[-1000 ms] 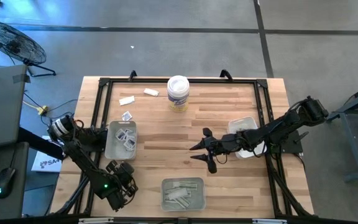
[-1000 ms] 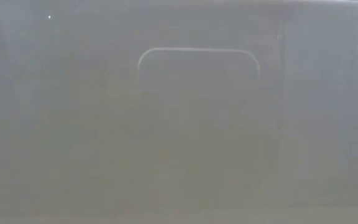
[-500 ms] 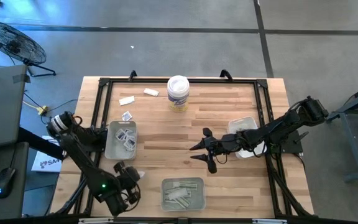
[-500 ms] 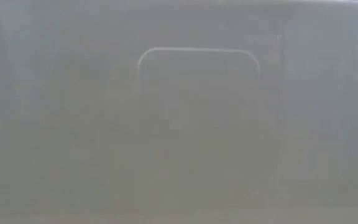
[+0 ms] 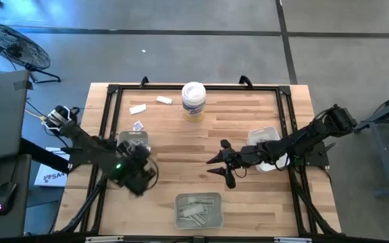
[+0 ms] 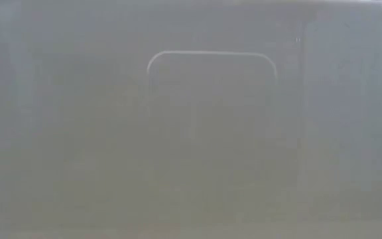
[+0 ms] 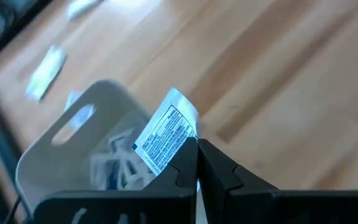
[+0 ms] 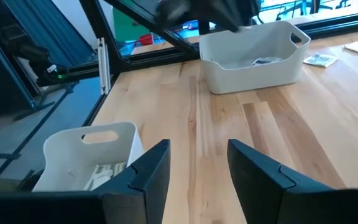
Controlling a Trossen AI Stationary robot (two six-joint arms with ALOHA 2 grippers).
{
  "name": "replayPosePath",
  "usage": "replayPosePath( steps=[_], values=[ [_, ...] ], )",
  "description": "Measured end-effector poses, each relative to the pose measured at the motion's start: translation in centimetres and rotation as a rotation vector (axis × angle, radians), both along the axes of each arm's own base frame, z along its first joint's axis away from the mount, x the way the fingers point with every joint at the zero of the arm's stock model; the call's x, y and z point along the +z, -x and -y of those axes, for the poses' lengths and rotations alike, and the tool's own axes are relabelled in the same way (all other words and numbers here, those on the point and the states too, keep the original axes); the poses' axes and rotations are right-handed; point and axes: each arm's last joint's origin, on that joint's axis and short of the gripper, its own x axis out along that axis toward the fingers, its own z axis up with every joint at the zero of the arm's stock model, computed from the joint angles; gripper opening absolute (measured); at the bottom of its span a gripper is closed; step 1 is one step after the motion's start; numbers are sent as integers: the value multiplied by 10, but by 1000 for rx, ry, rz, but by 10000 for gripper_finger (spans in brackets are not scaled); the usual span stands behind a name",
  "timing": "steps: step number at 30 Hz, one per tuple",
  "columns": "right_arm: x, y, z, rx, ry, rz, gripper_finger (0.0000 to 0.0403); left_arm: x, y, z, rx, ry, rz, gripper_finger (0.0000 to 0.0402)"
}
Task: Pick & Place First Aid Supplies
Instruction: Put the blue alcohol pad into the top gray bin
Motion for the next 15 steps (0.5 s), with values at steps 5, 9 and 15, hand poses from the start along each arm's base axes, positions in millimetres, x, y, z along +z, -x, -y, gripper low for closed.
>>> replayPosePath(
  steps=[5, 9, 15],
  values=[
    [0, 2, -5, 16, 9, -2, 154, -30, -5, -37, 193, 111, -178, 0],
    [-1, 2, -6, 6, 16, -4, 154, -54, -2, -62, 302, 128, -243, 0],
    [-2, 3, -5, 3, 24, -22, 154, -73, -7, -82, 267, 174, -254, 2]
  ],
)
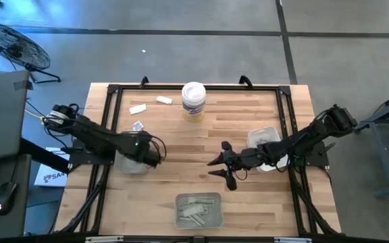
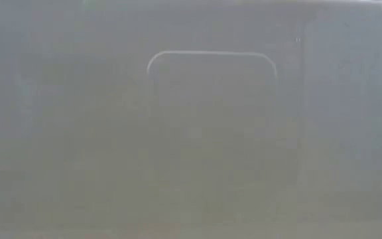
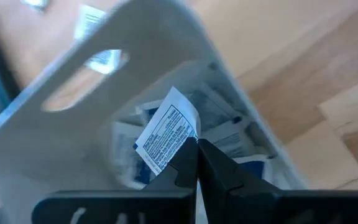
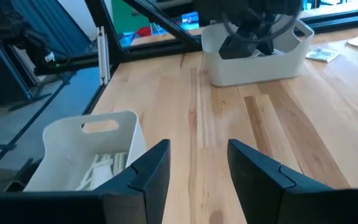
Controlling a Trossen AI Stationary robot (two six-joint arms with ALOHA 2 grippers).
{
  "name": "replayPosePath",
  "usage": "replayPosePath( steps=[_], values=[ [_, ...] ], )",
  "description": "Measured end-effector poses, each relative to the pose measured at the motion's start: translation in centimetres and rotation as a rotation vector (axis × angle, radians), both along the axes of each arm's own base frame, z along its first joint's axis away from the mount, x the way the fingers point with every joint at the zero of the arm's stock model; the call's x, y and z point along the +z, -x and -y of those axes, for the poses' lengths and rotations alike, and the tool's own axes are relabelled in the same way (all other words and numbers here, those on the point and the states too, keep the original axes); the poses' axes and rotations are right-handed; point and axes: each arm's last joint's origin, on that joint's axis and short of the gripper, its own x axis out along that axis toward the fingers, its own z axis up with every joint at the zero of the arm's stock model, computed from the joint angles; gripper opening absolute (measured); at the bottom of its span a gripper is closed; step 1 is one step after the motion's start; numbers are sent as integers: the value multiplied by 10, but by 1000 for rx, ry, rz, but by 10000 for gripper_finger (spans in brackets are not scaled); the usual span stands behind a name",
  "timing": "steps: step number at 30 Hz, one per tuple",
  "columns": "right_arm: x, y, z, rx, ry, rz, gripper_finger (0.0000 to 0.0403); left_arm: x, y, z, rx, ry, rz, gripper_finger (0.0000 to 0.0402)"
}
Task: Pick & Place First Aid Supplies
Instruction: Put the blue alcohol pad into the top gray bin, then put the green bandage pack into the bottom gray bin
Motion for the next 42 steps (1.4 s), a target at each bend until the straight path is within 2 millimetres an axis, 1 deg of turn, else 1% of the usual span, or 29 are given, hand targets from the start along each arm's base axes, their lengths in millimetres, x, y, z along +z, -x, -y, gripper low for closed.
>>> replayPosePath(
  steps=[5, 10, 12, 16, 18, 21, 23, 25, 27, 29, 30, 32, 34, 37, 42],
  values=[
    [-1, 0, 1, 0, 43, -4, 154, -5, -3, -11, -2, 76, -17, 18],
    [-1, 0, 1, 1, 83, -2, 154, -5, -4, -15, -18, 131, -44, 48],
    [-2, 0, 1, 9, 92, -8, 154, -2, -6, -13, -45, 188, -54, 62],
    [-3, 1, 1, 26, 94, -24, 154, 13, -15, -8, -136, 315, -32, 81],
    [-5, 2, 2, 58, 104, -53, 154, 26, -19, -6, -178, 340, -26, 84],
    [-4, 5, 6, 91, 120, -82, 154, 53, -25, -6, -231, 318, 1, 85],
    [-2, 7, 9, 93, 138, -91, 154, 77, -29, -7, -260, 252, 41, 85],
    [1, 10, 13, 94, 166, -105, 154, 101, -33, -9, -287, 147, 112, 85],
    [5, 13, 17, 95, 197, -104, 154, 122, -37, -13, -297, 28, 184, 85],
    [10, 17, 20, 88, 229, -99, 154, 136, -40, -22, -287, -40, 226, 85],
    [13, 18, 22, 83, 244, -90, 154, 139, -41, -28, -274, -57, 231, 85],
    [18, 21, 26, 83, 271, -83, 154, 138, -41, -42, -249, -69, 201, 85],
    [22, 23, 29, 79, 295, -68, 154, 133, -40, -60, -208, -77, 168, 85],
    [25, 25, 33, 72, 326, -71, 154, 119, -35, -88, -122, -77, 108, 85],
    [20, 26, 43, 52, 350, -137, 154, 97, -23, -137, 62, -65, 106, 85]
  ],
)
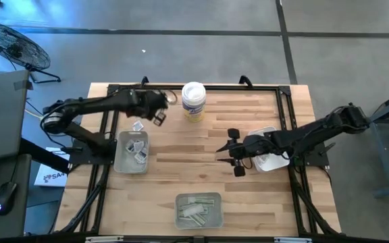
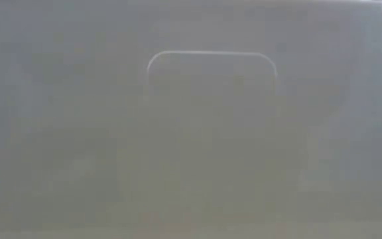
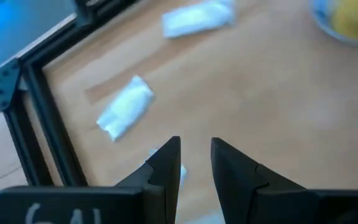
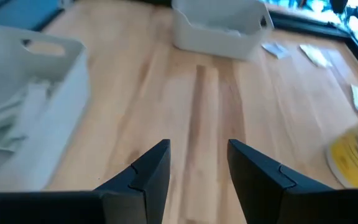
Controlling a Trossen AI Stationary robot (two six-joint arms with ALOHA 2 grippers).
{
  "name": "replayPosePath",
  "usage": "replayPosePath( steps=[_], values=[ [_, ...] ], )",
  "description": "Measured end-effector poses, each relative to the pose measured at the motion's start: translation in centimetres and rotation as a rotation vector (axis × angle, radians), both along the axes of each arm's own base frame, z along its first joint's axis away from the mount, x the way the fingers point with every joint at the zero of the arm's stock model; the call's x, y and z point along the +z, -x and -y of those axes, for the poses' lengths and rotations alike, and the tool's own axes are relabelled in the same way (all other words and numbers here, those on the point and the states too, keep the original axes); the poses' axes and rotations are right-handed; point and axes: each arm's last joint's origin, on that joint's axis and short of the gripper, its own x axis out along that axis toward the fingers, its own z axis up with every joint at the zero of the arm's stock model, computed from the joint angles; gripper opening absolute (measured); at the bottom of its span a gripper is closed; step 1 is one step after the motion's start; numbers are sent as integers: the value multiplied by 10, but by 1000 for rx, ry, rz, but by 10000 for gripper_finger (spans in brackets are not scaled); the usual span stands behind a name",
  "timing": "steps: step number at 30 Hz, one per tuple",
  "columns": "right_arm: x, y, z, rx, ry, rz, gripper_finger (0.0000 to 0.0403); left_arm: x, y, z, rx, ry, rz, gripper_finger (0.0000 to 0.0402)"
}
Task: Pick & Place First Aid Supplies
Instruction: Put the green bandage pack into the bottom gray bin
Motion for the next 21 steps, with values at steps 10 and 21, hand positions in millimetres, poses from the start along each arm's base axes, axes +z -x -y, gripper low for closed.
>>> replayPosePath(
  steps=[10, 21],
  values=[
    [-4, -1, 25, 25, -6, -50, 153, -70, 26, -63, 206, -94, 182, 86],
    [-4, -2, 47, 24, -46, -51, 153, -111, 40, -65, 269, -207, 282, 86]
  ],
)
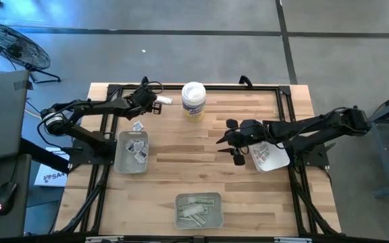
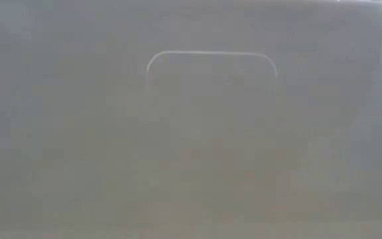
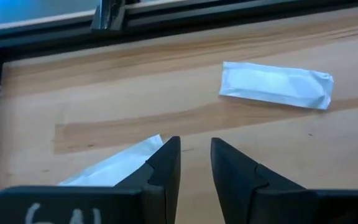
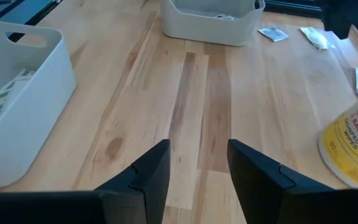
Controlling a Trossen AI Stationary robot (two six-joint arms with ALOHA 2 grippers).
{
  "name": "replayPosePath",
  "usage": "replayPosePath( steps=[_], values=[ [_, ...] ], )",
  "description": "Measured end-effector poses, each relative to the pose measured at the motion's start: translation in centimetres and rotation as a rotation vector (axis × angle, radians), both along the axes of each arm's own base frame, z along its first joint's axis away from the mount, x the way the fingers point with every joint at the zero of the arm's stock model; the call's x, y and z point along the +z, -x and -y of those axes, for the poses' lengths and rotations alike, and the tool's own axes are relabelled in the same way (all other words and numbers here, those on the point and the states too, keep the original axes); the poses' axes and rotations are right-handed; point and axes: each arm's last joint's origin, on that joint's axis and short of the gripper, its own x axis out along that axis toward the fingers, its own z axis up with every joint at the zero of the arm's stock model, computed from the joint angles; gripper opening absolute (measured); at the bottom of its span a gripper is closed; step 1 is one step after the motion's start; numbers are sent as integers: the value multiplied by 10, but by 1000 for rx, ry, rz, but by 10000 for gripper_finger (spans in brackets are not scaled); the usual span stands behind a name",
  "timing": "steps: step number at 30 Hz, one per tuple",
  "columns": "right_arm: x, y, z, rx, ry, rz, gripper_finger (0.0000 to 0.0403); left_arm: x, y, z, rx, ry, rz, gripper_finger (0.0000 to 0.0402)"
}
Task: Pick & Place First Aid Supplies
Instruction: Put the green bandage pack into the bottom gray bin
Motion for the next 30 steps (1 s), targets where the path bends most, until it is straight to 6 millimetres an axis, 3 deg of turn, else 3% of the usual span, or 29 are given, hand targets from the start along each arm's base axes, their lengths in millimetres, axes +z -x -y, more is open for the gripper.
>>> replayPosePath(
  steps=[12, 22, 26, 30],
  values=[
    [0, 0, 2, -43, -73, -9, 153, 0, 0, -1, 17, -6, 5, 89],
    [0, 0, 2, -87, -150, -18, 153, -25, -9, -10, 100, -41, -48, 206],
    [0, 0, 2, -104, -195, -24, 153, -29, -5, -17, 165, -34, -35, 215],
    [-1, 0, 2, -106, -198, -31, 153, -40, 2, -20, 206, 25, -81, 200]
  ],
)
